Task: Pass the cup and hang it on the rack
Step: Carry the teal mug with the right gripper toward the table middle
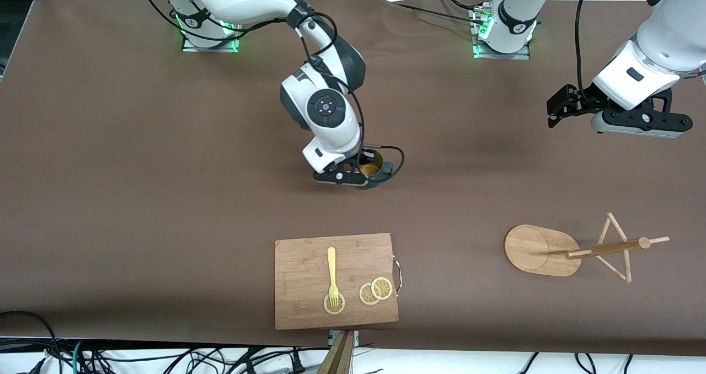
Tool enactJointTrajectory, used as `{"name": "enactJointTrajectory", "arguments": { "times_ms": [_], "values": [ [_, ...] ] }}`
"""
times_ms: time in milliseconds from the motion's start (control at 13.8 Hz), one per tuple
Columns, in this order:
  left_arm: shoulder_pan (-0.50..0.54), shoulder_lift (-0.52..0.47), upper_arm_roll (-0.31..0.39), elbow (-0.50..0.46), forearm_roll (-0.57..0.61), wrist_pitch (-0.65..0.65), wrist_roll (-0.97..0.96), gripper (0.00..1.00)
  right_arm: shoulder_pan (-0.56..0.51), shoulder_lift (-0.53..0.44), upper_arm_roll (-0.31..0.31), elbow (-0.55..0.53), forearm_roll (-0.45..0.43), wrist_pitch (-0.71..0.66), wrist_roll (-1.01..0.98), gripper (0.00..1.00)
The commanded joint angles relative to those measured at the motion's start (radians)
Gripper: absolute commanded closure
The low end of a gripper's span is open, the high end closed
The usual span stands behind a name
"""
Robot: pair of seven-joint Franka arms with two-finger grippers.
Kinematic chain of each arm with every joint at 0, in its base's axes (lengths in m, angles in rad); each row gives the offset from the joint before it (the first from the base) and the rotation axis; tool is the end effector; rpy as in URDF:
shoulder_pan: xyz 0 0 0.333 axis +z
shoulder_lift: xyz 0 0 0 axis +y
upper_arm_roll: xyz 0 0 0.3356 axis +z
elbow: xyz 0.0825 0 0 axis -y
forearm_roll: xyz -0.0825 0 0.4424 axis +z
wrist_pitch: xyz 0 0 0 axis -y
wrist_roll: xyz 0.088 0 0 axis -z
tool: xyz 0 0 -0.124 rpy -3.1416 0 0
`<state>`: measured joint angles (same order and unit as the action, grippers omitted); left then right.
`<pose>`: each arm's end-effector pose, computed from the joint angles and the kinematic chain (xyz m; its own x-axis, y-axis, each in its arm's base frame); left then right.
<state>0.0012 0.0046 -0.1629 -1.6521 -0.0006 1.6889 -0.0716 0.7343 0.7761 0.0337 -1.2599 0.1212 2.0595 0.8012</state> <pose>0.6157 -0.1003 0.5914 0.9954 -0.0898 0.0321 -0.0900 -0.9959 0.0037 0.5868 0.5693 0.2690 0.9923 -0.0941 -0.0810 -0.1024 -0.9891 -0.1054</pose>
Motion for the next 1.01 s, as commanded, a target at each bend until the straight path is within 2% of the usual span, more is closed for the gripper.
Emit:
{"name": "enactJointTrajectory", "arguments": {
  "times_ms": [0, 506, 651, 940],
  "values": [
    [-0.001, 0.009, -0.003, 0.023, -0.003, -0.012, -0.013, 0.00, 0.055, 0.051, -0.003, 0.045, 0.015, -0.004, 0.021, 1.00],
    [-0.001, 0.009, -0.009, 0.025, -0.004, -0.018, -0.014, 0.00, 0.069, 0.083, 0.023, 0.045, 0.020, 0.004, 0.052, 1.00],
    [0.000, 0.009, -0.009, 0.025, -0.013, -0.018, -0.016, 0.00, 0.068, 0.080, 0.025, 0.046, 0.018, 0.007, 0.052, 0.01],
    [-0.003, 0.020, -0.017, 0.020, -0.013, -0.037, -0.013, 0.00, 0.030, 0.060, 0.021, 0.101, 0.018, -0.068, 0.036, 0.00]
  ]
}}
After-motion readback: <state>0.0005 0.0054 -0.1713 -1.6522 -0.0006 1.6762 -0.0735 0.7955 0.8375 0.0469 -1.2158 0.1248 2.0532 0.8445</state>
